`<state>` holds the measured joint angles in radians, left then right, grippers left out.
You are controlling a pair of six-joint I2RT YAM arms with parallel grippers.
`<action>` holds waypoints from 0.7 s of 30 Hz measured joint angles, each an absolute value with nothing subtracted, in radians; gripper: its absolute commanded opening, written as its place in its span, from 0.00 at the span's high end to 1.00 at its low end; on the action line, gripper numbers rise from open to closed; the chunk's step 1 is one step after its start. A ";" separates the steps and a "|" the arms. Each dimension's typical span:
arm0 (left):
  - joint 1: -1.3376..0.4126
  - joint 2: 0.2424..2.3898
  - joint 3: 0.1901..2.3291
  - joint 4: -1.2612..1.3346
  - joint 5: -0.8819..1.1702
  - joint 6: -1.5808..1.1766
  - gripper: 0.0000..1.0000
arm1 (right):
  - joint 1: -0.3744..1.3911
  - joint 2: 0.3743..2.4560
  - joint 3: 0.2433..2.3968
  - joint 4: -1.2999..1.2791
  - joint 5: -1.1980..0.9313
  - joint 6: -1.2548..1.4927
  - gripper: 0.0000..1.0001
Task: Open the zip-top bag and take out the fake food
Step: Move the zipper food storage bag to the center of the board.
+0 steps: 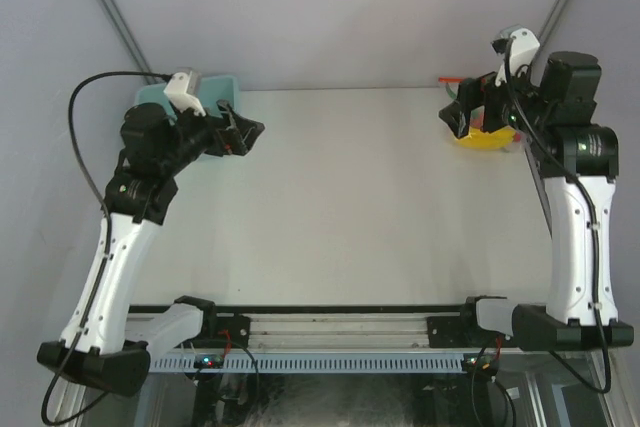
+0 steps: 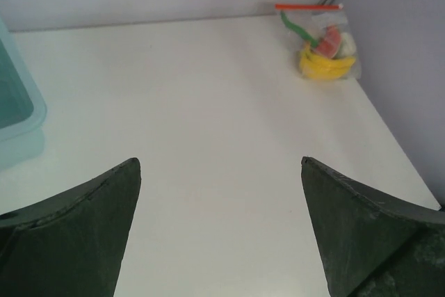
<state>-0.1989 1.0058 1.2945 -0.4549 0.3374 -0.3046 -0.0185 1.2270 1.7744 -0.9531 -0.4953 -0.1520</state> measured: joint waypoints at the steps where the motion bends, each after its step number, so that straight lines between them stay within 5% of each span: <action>1: -0.208 1.030 1.296 -0.458 0.326 -0.305 0.00 | -0.015 1.247 1.777 -0.952 -0.488 -0.149 0.00; 12: -0.318 1.267 1.345 -0.477 0.200 -0.305 0.00 | 0.117 1.467 1.761 -0.887 -0.356 -0.214 0.00; 21: -0.375 1.248 1.306 -0.381 0.096 -0.315 0.00 | 0.151 1.643 1.817 -0.883 -0.427 -0.271 0.00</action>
